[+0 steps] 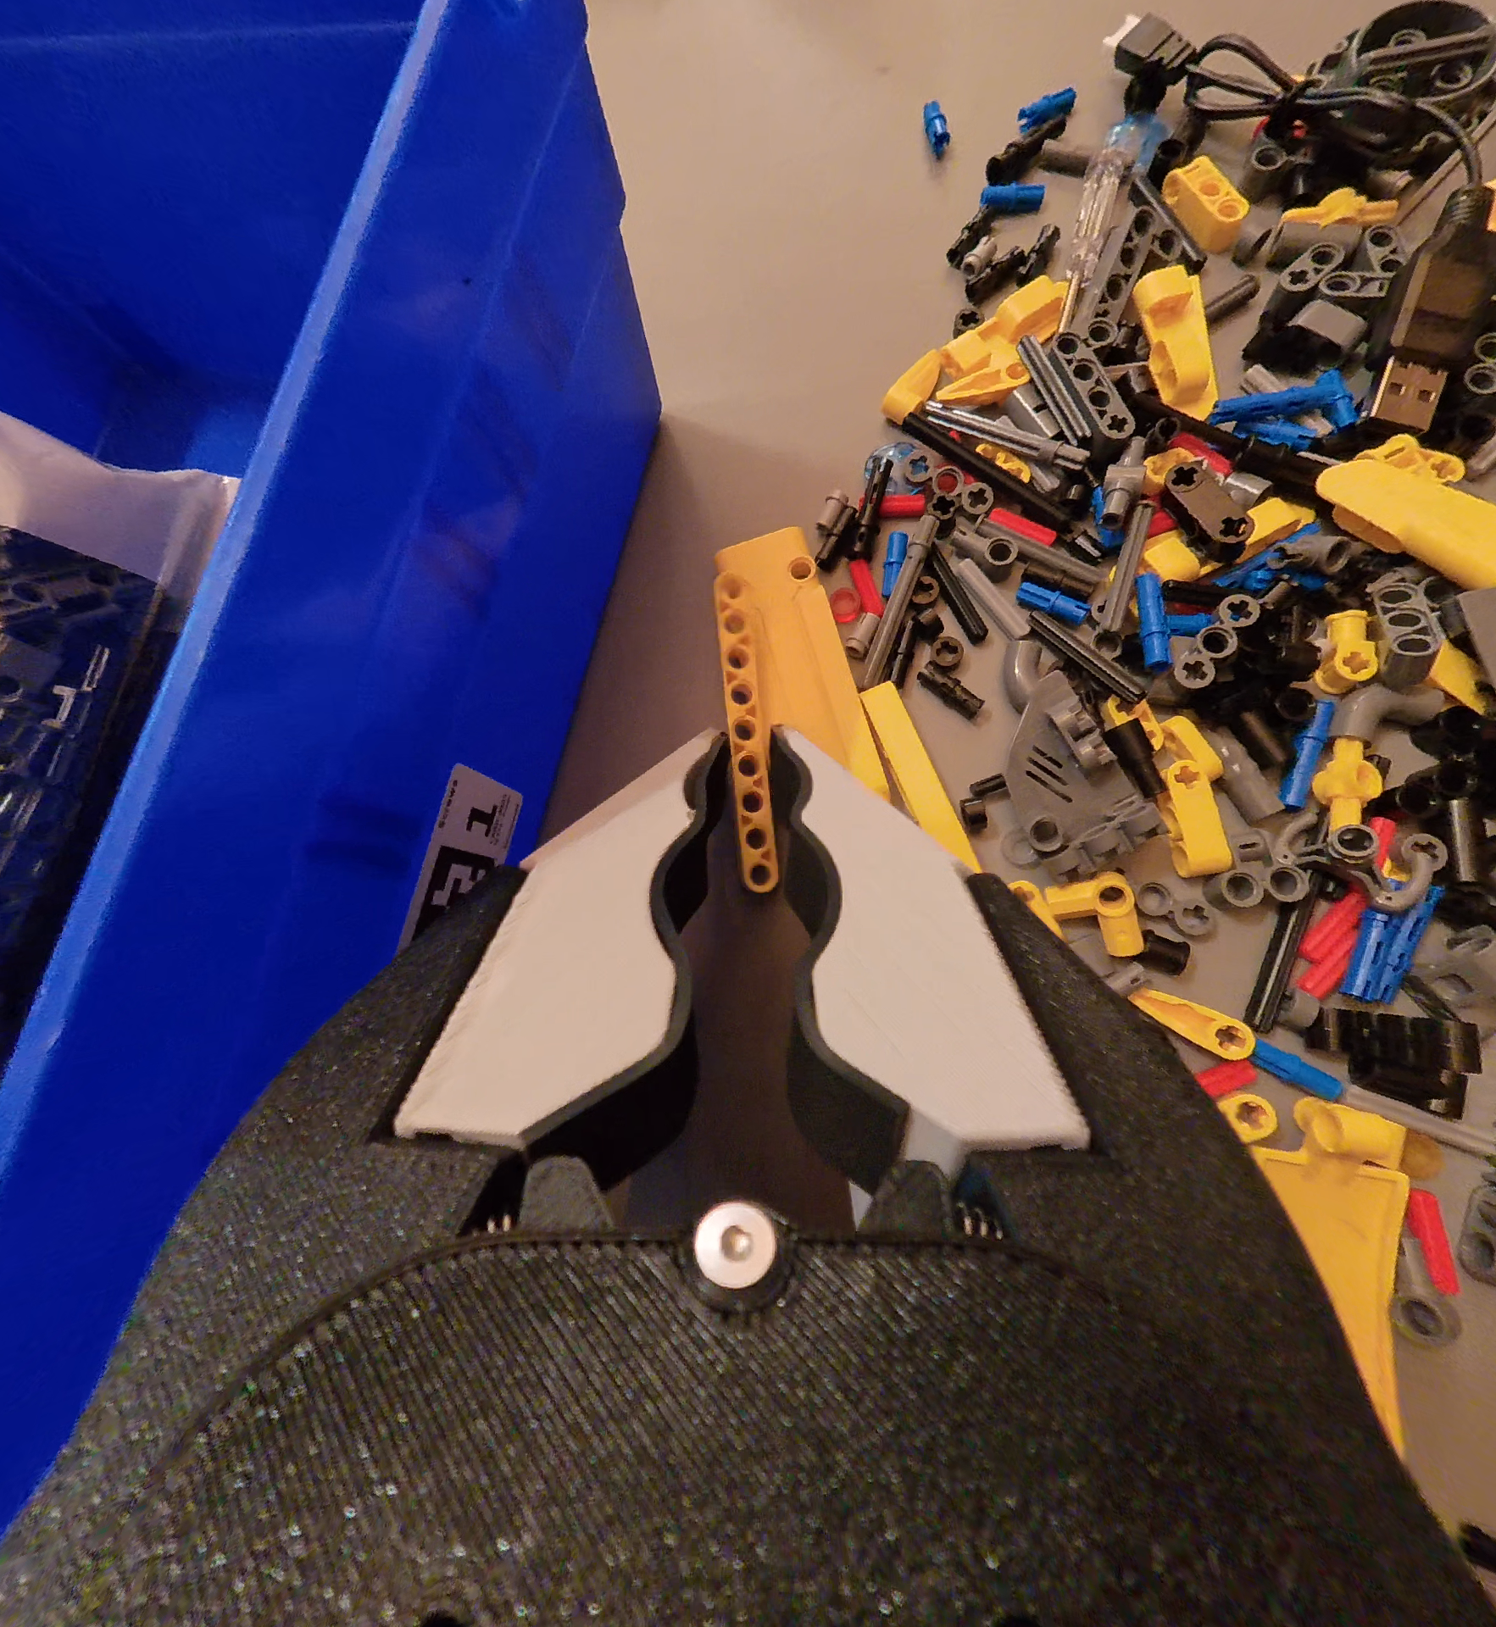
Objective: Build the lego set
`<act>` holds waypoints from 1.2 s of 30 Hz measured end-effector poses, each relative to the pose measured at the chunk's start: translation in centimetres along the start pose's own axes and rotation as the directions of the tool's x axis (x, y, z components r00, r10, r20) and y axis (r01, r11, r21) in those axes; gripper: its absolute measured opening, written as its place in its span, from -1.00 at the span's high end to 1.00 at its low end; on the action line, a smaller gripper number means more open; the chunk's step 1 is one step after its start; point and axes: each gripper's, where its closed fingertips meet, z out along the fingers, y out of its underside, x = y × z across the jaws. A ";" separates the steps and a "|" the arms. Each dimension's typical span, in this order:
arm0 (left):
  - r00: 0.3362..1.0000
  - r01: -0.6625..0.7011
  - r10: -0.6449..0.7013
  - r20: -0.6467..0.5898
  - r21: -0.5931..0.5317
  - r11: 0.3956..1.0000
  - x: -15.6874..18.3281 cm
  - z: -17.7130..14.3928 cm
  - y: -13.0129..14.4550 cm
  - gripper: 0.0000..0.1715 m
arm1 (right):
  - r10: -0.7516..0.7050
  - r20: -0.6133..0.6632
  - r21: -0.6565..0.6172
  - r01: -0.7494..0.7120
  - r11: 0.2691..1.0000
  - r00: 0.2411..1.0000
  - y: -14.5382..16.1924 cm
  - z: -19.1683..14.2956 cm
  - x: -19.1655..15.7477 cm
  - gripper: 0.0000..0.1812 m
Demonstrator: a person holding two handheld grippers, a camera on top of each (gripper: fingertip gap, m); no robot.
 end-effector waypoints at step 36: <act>0.888 0.023 0.079 -0.453 0.215 0.976 8.0 -4.0 -3.7 0.97 | 0.203 0.134 0.132 -0.220 0.966 0.970 -1.6 -1.0 0.0 0.87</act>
